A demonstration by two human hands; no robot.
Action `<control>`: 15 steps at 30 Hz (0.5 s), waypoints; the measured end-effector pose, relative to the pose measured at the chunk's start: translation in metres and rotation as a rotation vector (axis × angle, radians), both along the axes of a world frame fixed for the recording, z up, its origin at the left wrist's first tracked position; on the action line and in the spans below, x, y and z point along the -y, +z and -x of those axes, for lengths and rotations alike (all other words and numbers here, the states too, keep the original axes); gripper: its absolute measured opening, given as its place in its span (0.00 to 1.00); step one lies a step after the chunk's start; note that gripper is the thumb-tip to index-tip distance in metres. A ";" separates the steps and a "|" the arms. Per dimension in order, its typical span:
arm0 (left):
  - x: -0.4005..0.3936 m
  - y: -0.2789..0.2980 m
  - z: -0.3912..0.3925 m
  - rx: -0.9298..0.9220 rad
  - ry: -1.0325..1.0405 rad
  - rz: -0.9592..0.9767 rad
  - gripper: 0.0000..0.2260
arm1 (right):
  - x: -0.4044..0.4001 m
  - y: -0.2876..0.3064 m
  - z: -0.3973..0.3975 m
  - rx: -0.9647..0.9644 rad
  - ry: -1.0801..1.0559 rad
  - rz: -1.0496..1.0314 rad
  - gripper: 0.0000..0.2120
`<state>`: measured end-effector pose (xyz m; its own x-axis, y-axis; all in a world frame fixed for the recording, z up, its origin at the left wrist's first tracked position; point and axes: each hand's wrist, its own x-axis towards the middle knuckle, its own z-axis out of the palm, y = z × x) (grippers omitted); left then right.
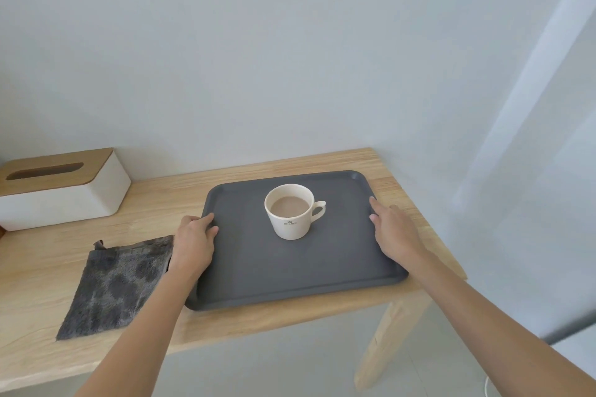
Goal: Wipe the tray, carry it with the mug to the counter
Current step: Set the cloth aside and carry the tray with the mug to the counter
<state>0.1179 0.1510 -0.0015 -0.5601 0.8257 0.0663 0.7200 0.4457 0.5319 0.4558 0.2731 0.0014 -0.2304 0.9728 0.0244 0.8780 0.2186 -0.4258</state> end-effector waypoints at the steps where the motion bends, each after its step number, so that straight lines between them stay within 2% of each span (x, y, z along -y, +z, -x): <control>1: -0.001 0.000 -0.001 0.004 -0.011 -0.009 0.17 | 0.001 0.001 -0.004 -0.031 -0.010 0.019 0.22; 9: -0.027 0.019 -0.030 0.027 -0.166 -0.070 0.19 | 0.032 0.019 -0.052 -0.077 -0.167 0.009 0.21; 15: -0.064 0.039 -0.085 0.016 -0.359 -0.092 0.19 | 0.063 0.037 -0.117 -0.106 -0.357 -0.044 0.21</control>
